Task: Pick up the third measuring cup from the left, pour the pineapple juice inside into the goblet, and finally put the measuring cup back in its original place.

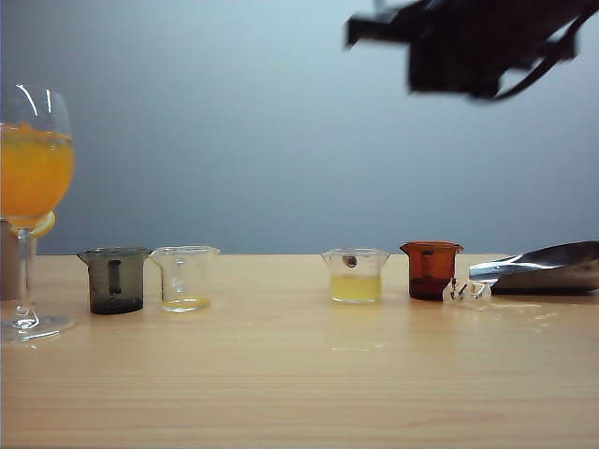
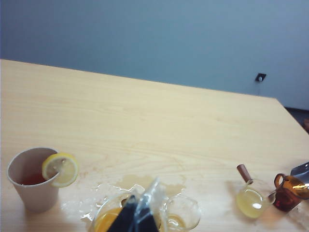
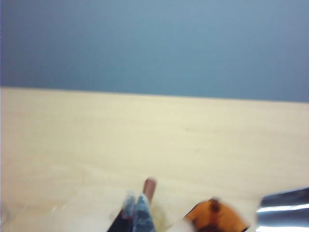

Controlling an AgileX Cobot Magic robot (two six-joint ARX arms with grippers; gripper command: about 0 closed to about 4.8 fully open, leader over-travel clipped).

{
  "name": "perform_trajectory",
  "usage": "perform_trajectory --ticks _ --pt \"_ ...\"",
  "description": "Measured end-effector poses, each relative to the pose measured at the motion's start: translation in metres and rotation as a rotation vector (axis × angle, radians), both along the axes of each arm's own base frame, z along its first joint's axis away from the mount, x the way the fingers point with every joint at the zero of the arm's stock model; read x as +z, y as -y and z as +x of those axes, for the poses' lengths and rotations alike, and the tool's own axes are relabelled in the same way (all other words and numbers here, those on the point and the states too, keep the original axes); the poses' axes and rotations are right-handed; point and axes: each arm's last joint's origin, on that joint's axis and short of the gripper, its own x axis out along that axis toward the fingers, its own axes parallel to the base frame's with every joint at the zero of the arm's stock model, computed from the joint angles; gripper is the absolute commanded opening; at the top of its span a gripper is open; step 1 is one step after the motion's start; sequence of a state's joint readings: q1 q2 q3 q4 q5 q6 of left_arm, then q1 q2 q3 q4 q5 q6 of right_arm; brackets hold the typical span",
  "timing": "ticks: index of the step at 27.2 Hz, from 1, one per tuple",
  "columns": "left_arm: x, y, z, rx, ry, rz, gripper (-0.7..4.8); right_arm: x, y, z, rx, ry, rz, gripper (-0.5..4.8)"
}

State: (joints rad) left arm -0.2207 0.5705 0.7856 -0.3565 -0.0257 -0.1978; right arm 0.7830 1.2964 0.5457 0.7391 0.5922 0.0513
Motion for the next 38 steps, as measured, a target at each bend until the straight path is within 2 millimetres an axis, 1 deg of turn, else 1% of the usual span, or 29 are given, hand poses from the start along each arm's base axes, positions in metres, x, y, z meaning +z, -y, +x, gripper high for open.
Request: perform_trajectory --ticks 3,4,5,7,8,10,12,14,15,16,17,19,21,22,24,31,35,38 --pt "-0.001 0.001 0.001 -0.002 -0.005 0.002 -0.06 -0.019 -0.012 0.003 0.002 -0.046 -0.017 -0.02" --pt "-0.001 0.001 0.001 -0.002 -0.006 0.003 -0.06 -0.024 -0.014 0.004 -0.001 -0.057 -0.009 -0.01" --pt "-0.001 0.001 0.001 -0.003 -0.005 0.003 -0.06 -0.035 -0.019 0.007 -0.009 -0.083 0.023 -0.01" --pt "-0.001 0.001 0.001 -0.002 -0.005 0.004 -0.06 -0.045 -0.022 0.010 -0.019 -0.107 0.046 0.02" --pt "-0.001 0.001 0.001 -0.003 -0.005 0.003 -0.06 -0.053 -0.024 0.012 -0.046 -0.116 0.051 0.26" --pt "-0.001 0.001 0.001 -0.004 -0.005 0.003 -0.06 -0.060 -0.025 0.014 -0.060 -0.126 0.042 1.49" --pt "-0.001 0.001 0.001 -0.004 -0.006 0.003 -0.06 -0.068 -0.028 0.017 -0.062 -0.145 0.033 2.52" --pt "-0.001 0.001 0.001 -0.006 -0.005 0.003 -0.06 -0.079 -0.030 0.019 -0.066 -0.174 0.031 3.25" --pt "-0.001 0.001 0.001 -0.006 -0.006 0.003 -0.06 -0.083 -0.031 0.020 -0.069 -0.187 0.033 3.87" --pt "-0.001 0.001 0.001 -0.007 -0.005 0.003 -0.06 -0.088 -0.032 0.021 -0.072 -0.202 0.035 4.25" --pt "-0.001 0.001 0.001 -0.007 -0.006 0.003 -0.06 -0.093 -0.034 0.023 -0.075 -0.215 0.038 4.47" --pt "-0.001 0.001 0.001 -0.006 -0.005 0.003 -0.06 -0.101 -0.039 0.026 -0.080 -0.237 0.048 4.65" --pt "-0.001 0.001 0.001 -0.008 -0.006 0.003 -0.06 -0.107 -0.042 0.029 -0.083 -0.249 0.048 4.65" --pt "-0.001 0.001 0.001 -0.010 -0.005 0.003 -0.06 -0.109 -0.047 0.034 -0.080 -0.252 0.047 4.64" --pt "-0.001 0.001 0.001 -0.011 -0.005 0.002 -0.06 -0.111 -0.053 0.040 -0.062 -0.256 0.055 4.64" --pt "-0.001 0.001 0.001 -0.011 -0.005 0.002 -0.06 -0.115 -0.063 0.051 -0.066 -0.255 0.056 4.63" --pt "-0.001 0.001 0.001 -0.011 -0.005 0.002 -0.06 -0.120 -0.064 0.059 -0.086 -0.275 0.034 4.63" --pt "-0.001 0.001 0.001 -0.014 -0.005 0.002 -0.06 -0.123 -0.062 0.063 -0.101 -0.285 0.025 4.63"
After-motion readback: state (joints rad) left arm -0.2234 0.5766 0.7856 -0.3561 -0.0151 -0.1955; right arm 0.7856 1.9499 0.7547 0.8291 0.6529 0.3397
